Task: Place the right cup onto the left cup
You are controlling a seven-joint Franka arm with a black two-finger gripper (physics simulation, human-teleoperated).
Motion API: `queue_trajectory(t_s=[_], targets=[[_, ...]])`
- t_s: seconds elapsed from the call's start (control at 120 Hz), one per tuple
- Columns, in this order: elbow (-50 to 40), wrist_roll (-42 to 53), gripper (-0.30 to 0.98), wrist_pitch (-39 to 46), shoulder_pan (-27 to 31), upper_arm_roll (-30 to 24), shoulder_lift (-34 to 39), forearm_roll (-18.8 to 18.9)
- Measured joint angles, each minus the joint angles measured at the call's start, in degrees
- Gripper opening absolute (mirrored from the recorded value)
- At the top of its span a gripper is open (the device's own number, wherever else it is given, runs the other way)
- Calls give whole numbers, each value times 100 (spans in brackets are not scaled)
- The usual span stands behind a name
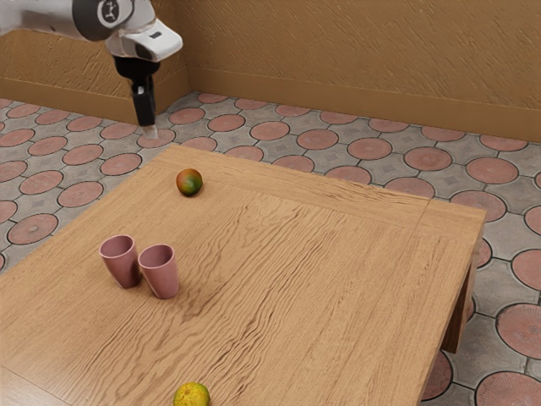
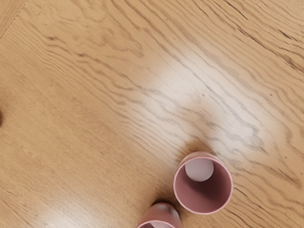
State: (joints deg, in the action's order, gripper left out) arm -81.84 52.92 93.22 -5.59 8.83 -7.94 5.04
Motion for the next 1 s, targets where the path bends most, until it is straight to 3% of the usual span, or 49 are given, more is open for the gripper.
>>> queue_trajectory(t_s=[0.108,0.35,0.667,1.0], targets=[[-113,62,69,59,-28,11,-167,-178],[-1453,168,69,1049,-28,9,-218,-341],[-2438,255,69,2354,293,5,-244,-173],[-2806,298,69,2942,670,5,-618,-112]])
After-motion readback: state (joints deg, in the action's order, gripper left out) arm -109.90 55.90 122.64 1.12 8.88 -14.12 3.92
